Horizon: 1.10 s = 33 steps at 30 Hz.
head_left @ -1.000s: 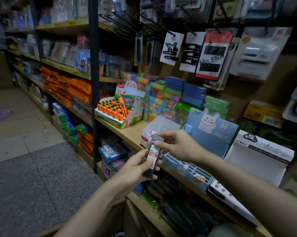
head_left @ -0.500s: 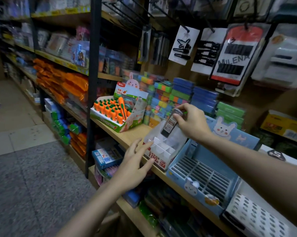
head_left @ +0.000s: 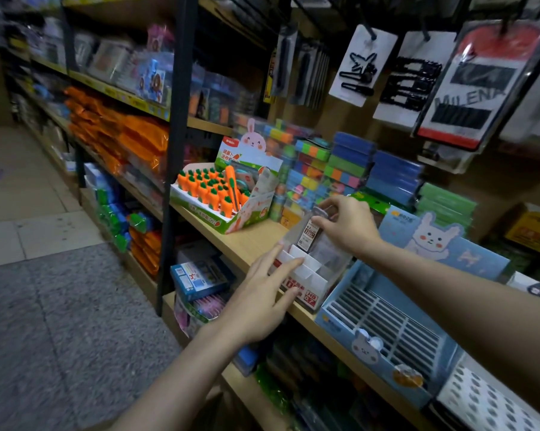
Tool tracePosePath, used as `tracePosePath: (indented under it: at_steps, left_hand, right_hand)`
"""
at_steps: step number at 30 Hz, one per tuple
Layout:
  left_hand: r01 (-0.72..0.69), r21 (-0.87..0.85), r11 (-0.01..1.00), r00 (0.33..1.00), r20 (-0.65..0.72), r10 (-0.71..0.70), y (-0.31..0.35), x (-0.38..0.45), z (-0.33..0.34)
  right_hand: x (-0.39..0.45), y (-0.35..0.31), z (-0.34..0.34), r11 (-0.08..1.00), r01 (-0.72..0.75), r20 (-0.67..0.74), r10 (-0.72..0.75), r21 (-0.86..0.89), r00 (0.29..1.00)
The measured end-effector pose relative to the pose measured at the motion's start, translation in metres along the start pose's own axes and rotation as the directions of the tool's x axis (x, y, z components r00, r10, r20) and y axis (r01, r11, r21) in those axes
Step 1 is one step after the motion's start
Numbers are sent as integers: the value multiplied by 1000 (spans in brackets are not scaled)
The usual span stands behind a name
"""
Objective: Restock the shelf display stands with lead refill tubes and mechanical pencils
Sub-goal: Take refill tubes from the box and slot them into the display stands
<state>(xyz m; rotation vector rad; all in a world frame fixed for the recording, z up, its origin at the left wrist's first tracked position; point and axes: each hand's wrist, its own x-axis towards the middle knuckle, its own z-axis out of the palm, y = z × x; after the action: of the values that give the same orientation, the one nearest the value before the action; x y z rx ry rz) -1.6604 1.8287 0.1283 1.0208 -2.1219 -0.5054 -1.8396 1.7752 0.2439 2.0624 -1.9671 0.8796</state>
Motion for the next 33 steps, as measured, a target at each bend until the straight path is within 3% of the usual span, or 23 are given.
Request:
tracePosePath:
  at_steps: [4,9,21,26,28,30,33]
  left_hand:
    - [-15,-20,1000,1000,17,16,-1,-2,0]
    - [-20,-25,999,1000,11,21,-1,-4,-2]
    - [-60,-24,998,998,-12,59,-3,-8,2]
    - [-93,-81,992,994,-62,88,0,-31,0]
    - [-47,-122,991,995,-93,36,-5,-46,-5]
    - [90,-166,982,988,-111,-109,-15,-71,-11]
    - [407,-224,885,907,-13,-421,-40,-130,-21]
  right_hand:
    - [-1,0,2,992,37,-28,-41,-122,999]
    - [-1,2,12,996,44,-28,-47,-79,999]
    - [-11,5,16,949,110,-84,-141,-295,986]
    - [-38,-3,-6,971,108,-75,-126,-212,989]
    - [-66,-20,-12,974,222,-141,-225,-39,964]
    - [-108,-51,-7,918,376,-121,-362,126,924]
    - [-177,-92,21,832,497,164,-542,248,824]
